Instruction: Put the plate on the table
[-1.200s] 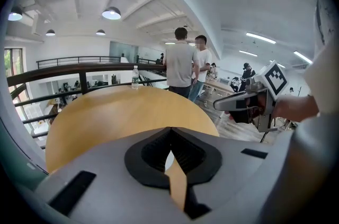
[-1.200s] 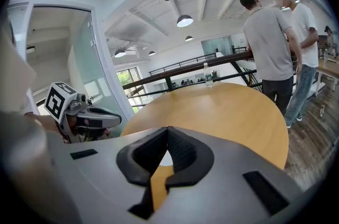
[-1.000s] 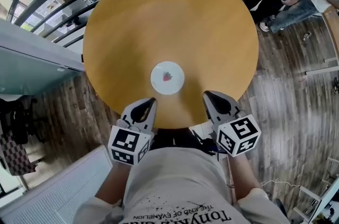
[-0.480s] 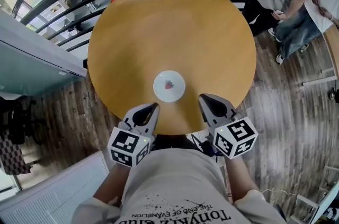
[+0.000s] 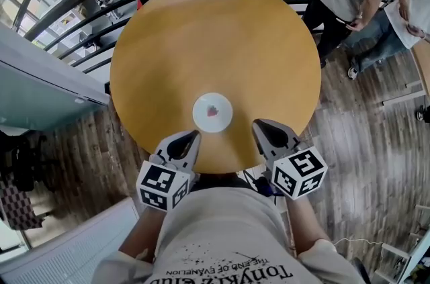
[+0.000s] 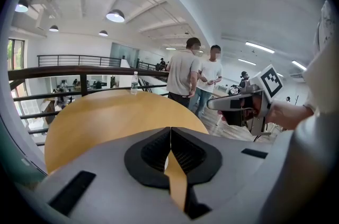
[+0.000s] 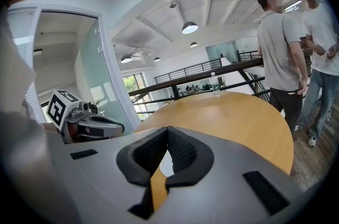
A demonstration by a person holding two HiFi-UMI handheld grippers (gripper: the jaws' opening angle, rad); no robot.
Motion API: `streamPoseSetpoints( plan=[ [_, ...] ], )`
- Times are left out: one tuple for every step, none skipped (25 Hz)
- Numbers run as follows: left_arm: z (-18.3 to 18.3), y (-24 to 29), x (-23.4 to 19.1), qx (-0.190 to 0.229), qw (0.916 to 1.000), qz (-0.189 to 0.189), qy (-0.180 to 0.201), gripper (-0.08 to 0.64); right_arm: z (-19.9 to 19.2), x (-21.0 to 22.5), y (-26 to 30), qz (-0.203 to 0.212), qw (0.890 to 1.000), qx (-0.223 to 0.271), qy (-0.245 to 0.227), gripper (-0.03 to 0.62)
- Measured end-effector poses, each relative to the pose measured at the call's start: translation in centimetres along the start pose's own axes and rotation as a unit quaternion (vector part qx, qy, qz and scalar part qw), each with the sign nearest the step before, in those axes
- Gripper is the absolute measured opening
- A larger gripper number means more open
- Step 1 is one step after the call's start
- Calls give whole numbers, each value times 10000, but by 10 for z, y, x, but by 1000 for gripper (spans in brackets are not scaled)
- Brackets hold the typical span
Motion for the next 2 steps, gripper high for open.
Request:
streamPoseSetpoints(
  plan=[
    [-4, 2, 5, -16, 10000, -2, 11, 25, -4, 4, -5, -6, 10000, 3, 9, 25],
    [-8, 5, 9, -31, 10000, -3, 23, 25, -8, 9, -9, -11, 10000, 6, 18, 25]
  ],
)
Point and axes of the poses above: the fingertips, and each gripper's own axes: y forward along the fingers, x to its right, z out of its top, the point moved 5 cm from there along -y, backward along the fingers, and after that the axes turned 13 degrees about x, right-handed, at the moved point
